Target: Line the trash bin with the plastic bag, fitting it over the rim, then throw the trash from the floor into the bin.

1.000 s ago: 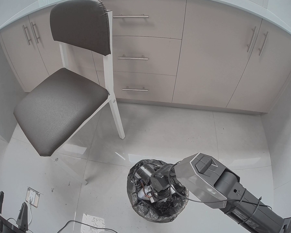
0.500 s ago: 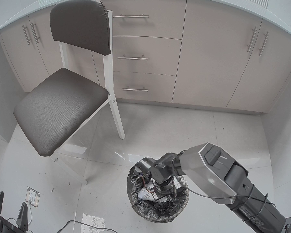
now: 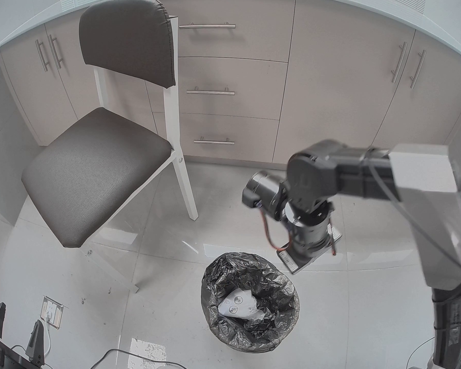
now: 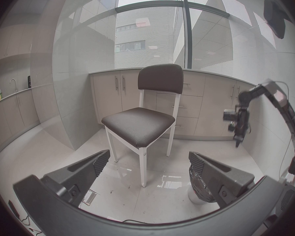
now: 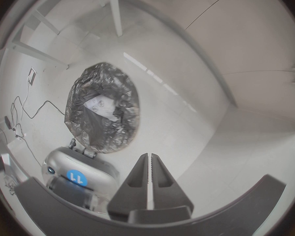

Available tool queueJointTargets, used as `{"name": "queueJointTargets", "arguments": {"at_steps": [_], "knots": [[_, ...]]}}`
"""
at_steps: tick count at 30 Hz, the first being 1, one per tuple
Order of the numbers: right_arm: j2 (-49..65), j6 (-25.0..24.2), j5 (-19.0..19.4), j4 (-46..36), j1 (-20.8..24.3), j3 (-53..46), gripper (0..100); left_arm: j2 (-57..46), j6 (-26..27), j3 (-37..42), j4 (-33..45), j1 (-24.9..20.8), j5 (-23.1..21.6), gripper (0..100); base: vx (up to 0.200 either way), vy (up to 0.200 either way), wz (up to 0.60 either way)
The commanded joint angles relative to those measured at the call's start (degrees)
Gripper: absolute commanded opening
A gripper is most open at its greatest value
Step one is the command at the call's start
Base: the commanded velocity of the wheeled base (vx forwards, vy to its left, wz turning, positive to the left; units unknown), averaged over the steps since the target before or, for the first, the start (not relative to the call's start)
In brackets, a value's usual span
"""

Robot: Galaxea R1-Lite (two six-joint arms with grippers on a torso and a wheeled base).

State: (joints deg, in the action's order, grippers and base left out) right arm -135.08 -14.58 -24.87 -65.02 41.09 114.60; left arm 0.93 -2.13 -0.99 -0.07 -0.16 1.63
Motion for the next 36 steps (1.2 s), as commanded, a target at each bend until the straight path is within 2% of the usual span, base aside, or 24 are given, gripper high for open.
{"name": "queueJointTargets", "arguments": {"at_steps": [1, 5, 7, 8, 9, 11, 12, 13, 14, 16, 17, 18, 22, 24, 26, 29, 30, 32, 33, 36], "knots": [[19.9, 5.6, -9.4, -9.9, -1.8, 0.0, 0, -0.7, 0.1, 1.0, 0.0, 0.0, 0.0, 100, 0.000, 0.000, 0.00], [30.5, 11.0, -18.3, -21.4, -0.7, 0.0, 0, -0.7, 0.1, 1.0, 0.0, 0.0, 0.0, 100, 0.000, 0.000, 0.00], [32.2, 12.1, -19.5, -22.9, -0.1, 0.0, 0, -0.7, 0.2, 1.0, 0.0, 0.0, 0.0, 100, 0.000, 0.000, 0.00], [38.8, 15.8, -24.0, -24.4, 4.5, 0.0, 0, -0.7, 0.2, 1.0, 0.0, 0.0, 0.0, 100, 0.000, 0.000, 0.00], [41.1, 16.2, -25.6, -24.2, 6.6, 0.0, 0, -0.7, 0.1, 1.0, 0.0, 0.0, 0.0, 100, 0.000, 0.000, 0.00], [42.1, 16.2, -26.1, -24.2, 7.1, 0.0, 0, -0.7, 0.2, 1.0, 0.0, 0.0, 0.0, 100, 0.000, 0.000, 0.00], [46.4, 16.1, -28.1, -24.2, 6.9, 0.0, 0, -0.7, 0.2, 1.0, 0.0, 0.0, 0.0, 100, 0.000, 0.000, 0.00], [46.7, 16.1, -28.2, -24.2, 6.7, 0.0, 0, -0.7, 0.2, 1.0, 0.0, 0.0, 0.0, 100, 0.000, 0.000, 0.00], [50.3, 16.2, -28.7, -24.3, 1.2, 0.0, 0, -0.7, 0.2, 1.0, 0.0, 0.0, 0.0, 100, 0.000, 0.000, 0.00], [53.2, 16.5, -28.3, -24.3, -5.9, 0.0, 0, -0.7, 0.2, 1.0, 0.0, 0.0, 0.0, 100, 0.000, 0.000, 0.00], [53.6, 16.5, -28.3, -24.3, -6.6, 0.0, 0, -0.7, 0.2, 1.0, 0.0, 0.0, 0.0, 100, 0.000, 0.000, 0.00], [56.2, 16.5, -28.0, -24.3, -9.6, 0.0, 0, -0.7, 0.2, 1.0, 0.0, 0.0, 0.0, 100, 0.000, 0.000, 0.00], [61.7, 17.2, -27.7, -24.2, -13.0, 0.0, 0, -0.7, 0.2, 1.0, 0.0, 0.0, 0.0, 100, 0.000, 0.000, 0.00], [67.9, 17.7, -24.8, -24.2, -20.6, 0.0, 0, -0.7, 0.2, 1.0, 0.0, 0.0, 0.0, 100, 0.000, 0.000, 0.00], [72.5, 17.8, -21.2, -24.2, -23.7, 0.0, 0, -0.7, 0.2, 1.0, 0.0, 0.0, 0.0, 100, 0.000, 0.000, 0.00], [85.8, 22.2, -6.4, -23.9, -31.3, 0.0, 0, -0.7, 0.2, 1.0, 0.0, 0.0, 0.0, 100, 0.000, 0.000, 0.00], [87.2, 23.0, -4.8, -23.9, -32.0, 0.0, 0, -0.7, 0.2, 1.0, 0.0, 0.0, 0.0, 100, 0.000, 0.000, 0.00], [99.2, 28.6, 9.0, -23.6, -36.3, 0.0, 0, -0.7, 0.2, 1.0, 0.0, 0.0, 0.0, 100, 0.000, 0.000, 0.00], [103.6, 29.2, 12.7, -22.9, -37.3, 0.0, 0, -0.7, 0.2, 1.0, 0.0, 0.0, 0.0, 100, 0.000, 0.000, 0.00], [111.8, 28.8, 16.2, -19.3, -39.2, 0.0, 0, -0.7, 0.2, 1.0, 0.0, 0.0, 0.0, 100, 0.000, 0.000, 0.00]]}}
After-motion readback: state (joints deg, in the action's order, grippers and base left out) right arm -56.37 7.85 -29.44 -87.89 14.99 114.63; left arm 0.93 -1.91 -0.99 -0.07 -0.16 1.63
